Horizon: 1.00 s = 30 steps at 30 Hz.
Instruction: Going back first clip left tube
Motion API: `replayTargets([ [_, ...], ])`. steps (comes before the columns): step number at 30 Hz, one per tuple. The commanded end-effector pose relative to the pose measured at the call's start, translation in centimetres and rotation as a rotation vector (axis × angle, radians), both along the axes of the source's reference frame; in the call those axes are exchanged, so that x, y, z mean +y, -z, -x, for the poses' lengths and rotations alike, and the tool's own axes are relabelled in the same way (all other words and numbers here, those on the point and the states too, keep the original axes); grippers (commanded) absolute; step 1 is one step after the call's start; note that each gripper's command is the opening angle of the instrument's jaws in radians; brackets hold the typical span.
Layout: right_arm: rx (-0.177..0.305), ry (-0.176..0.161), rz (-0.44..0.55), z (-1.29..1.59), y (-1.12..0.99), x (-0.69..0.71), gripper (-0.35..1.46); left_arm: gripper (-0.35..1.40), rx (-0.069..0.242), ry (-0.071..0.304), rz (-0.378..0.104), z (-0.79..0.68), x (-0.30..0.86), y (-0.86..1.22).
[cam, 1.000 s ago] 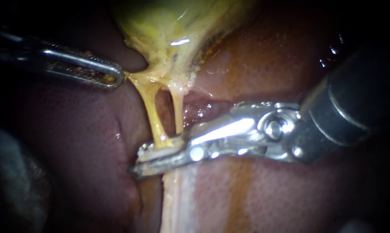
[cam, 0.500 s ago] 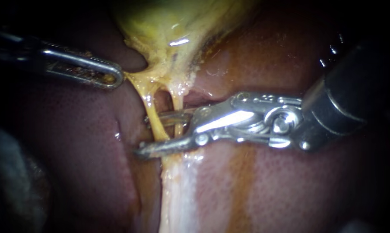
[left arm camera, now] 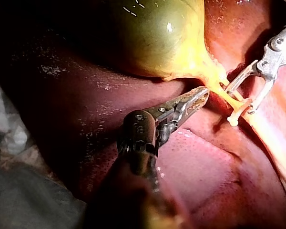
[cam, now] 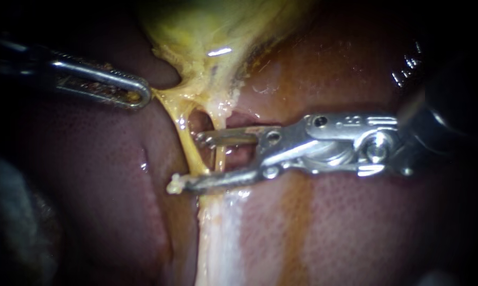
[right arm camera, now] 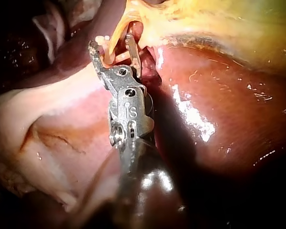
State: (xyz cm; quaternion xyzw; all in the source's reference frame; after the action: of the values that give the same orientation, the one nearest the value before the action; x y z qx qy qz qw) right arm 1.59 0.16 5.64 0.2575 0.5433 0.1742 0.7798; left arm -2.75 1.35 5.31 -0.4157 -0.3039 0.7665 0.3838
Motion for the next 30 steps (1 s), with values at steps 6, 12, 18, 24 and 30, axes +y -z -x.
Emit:
replayTargets([
  [6,0.003,-0.009,0.023,0.46,0.18,0.09,0.5,-0.35,-0.001,-0.001,0.0,0.0,0.0,0.01],
  [12,0.004,-0.008,0.027,0.87,0.34,0.2,0.5,-0.35,-0.001,-0.001,0.0,0.0,0.0,0.01],
  [18,-0.019,0.016,0.034,1.1,0.36,0.17,0.5,-0.35,-0.001,-0.001,0.0,0.0,0.0,0.0],
  [24,-0.027,0.033,0.034,1.18,0.39,0.15,0.5,-0.35,-0.002,-0.002,0.001,0.04,-0.02,-0.04],
  [30,-0.026,0.034,0.034,1.2,0.42,0.12,0.5,-0.35,-0.004,-0.006,0.001,0.15,-0.04,-0.14],
])
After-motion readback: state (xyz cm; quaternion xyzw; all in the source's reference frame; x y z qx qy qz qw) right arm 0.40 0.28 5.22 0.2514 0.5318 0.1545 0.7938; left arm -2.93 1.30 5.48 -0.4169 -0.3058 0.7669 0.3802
